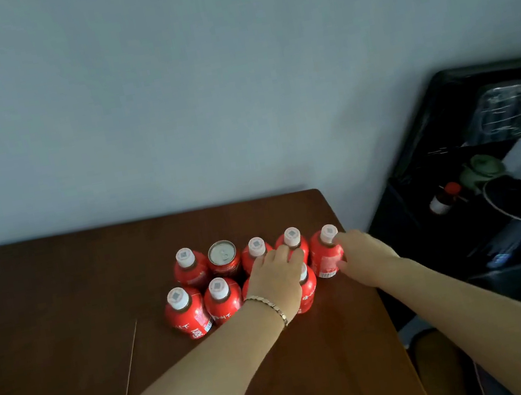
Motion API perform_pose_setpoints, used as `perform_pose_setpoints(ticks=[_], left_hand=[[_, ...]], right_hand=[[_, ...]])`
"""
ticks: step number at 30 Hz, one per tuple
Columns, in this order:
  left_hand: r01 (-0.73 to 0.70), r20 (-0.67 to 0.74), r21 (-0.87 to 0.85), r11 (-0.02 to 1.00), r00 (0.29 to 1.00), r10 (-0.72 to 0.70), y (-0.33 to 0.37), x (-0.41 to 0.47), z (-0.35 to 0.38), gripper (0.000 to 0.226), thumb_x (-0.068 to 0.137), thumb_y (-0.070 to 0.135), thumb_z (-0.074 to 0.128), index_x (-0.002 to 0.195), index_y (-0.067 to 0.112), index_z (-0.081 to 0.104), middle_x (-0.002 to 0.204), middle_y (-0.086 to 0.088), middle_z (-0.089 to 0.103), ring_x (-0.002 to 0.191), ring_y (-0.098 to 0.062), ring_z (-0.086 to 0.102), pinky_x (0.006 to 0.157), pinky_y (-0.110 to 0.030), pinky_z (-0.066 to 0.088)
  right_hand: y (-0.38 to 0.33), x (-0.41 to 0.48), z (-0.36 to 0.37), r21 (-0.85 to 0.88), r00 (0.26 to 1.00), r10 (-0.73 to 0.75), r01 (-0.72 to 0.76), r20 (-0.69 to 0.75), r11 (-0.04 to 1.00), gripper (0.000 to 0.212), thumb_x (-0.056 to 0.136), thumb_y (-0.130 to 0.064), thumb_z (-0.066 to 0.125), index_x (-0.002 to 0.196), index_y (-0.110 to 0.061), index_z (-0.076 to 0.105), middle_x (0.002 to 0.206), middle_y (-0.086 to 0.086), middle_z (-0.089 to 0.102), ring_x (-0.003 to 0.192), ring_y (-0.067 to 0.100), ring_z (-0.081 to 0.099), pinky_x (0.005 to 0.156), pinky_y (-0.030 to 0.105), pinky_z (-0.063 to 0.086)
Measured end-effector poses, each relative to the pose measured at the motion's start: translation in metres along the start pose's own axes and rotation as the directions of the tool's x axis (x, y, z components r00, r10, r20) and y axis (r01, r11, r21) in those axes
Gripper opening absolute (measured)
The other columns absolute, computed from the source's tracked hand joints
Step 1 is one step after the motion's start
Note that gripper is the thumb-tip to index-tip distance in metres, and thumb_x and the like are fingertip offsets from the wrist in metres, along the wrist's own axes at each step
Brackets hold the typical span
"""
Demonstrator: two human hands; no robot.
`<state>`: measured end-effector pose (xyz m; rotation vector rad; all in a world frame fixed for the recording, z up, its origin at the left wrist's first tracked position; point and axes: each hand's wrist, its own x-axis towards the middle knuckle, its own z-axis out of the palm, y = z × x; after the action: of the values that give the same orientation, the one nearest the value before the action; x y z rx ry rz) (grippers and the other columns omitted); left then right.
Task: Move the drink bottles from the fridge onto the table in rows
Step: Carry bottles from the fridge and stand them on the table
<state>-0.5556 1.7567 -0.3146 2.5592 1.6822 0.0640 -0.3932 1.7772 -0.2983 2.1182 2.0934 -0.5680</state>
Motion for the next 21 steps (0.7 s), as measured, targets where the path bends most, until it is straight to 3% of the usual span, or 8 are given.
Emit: perform_pose_setpoints(ticks=[4, 8, 12, 15, 17, 21], left_hand=[[-0.072, 0.186, -0.058, 0.996, 0.979, 0.082, 0.005, -0.025, -0.037, 0.028, 0.095, 0.02, 0.033, 0.116, 0.011, 0.048, 0.113, -0.01, 0.059, 0.101, -0.031, 0.057, 0.071, -0.036, 0.039], [-0.193, 0.349, -0.016, 0.981, 0.919, 0.186, 0.019, -0.052, -0.07, 0.035, 0.095, 0.027, 0.032, 0.114, 0.007, 0.053, 0.116, -0.011, 0.058, 0.105, -0.033, 0.057, 0.086, -0.039, 0.046], [-0.373, 0.353, -0.055, 0.926, 0.86, 0.368, 0.06, -0.094, -0.103, 0.027, 0.092, 0.028, 0.042, 0.105, 0.011, 0.058, 0.107, -0.008, 0.061, 0.096, -0.028, 0.058, 0.075, -0.033, 0.044], [-0.538, 0.33, -0.066, 0.84, 0.783, 0.527, 0.114, -0.129, -0.121, 0.024, 0.092, 0.027, 0.04, 0.103, 0.013, 0.056, 0.106, -0.008, 0.062, 0.094, -0.028, 0.059, 0.072, -0.032, 0.043], [-0.636, 0.318, -0.06, 0.77, 0.719, 0.618, 0.159, -0.156, -0.129, 0.024, 0.092, 0.027, 0.04, 0.106, 0.014, 0.056, 0.111, -0.007, 0.061, 0.099, -0.028, 0.058, 0.076, -0.033, 0.043], [-0.818, 0.279, -0.056, 0.572, 0.537, 0.796, 0.262, -0.223, -0.14, 0.027, 0.092, 0.028, 0.041, 0.111, 0.015, 0.055, 0.118, -0.007, 0.06, 0.106, -0.029, 0.056, 0.084, -0.035, 0.043]], right_hand=[[-0.002, -0.055, -0.007, -0.106, 0.988, 0.037, -0.022, 0.149, 0.994, 0.033, 0.093, -0.03, 0.049, 0.122, -0.016, 0.055, 0.121, 0.004, 0.059, 0.108, 0.021, 0.058, 0.091, 0.035, 0.05], [-0.001, -0.122, -0.008, -0.097, 0.977, 0.118, -0.102, 0.175, 0.99, 0.038, 0.092, -0.035, 0.051, 0.126, -0.019, 0.052, 0.127, 0.002, 0.055, 0.113, 0.02, 0.055, 0.092, 0.033, 0.048], [0.009, -0.211, -0.005, -0.027, 0.961, 0.245, -0.244, 0.131, 0.969, 0.039, 0.093, -0.036, 0.05, 0.128, -0.017, 0.052, 0.127, 0.003, 0.056, 0.114, 0.022, 0.054, 0.088, 0.03, 0.044], [0.026, -0.294, -0.001, 0.007, 0.936, 0.35, -0.35, 0.036, 0.937, 0.04, 0.092, -0.036, 0.049, 0.127, -0.016, 0.054, 0.127, 0.004, 0.056, 0.115, 0.023, 0.053, 0.091, 0.029, 0.043], [0.041, -0.355, 0.006, 0.027, 0.898, 0.44, -0.44, -0.015, 0.898, 0.037, 0.092, -0.037, 0.048, 0.122, -0.015, 0.056, 0.12, 0.006, 0.058, 0.108, 0.025, 0.055, 0.085, 0.028, 0.042], [0.068, -0.486, 0.026, 0.116, 0.756, 0.654, -0.647, -0.031, 0.753, 0.032, 0.091, -0.035, 0.048, 0.113, -0.016, 0.062, 0.111, 0.007, 0.065, 0.099, 0.026, 0.061, 0.082, 0.031, 0.048]])
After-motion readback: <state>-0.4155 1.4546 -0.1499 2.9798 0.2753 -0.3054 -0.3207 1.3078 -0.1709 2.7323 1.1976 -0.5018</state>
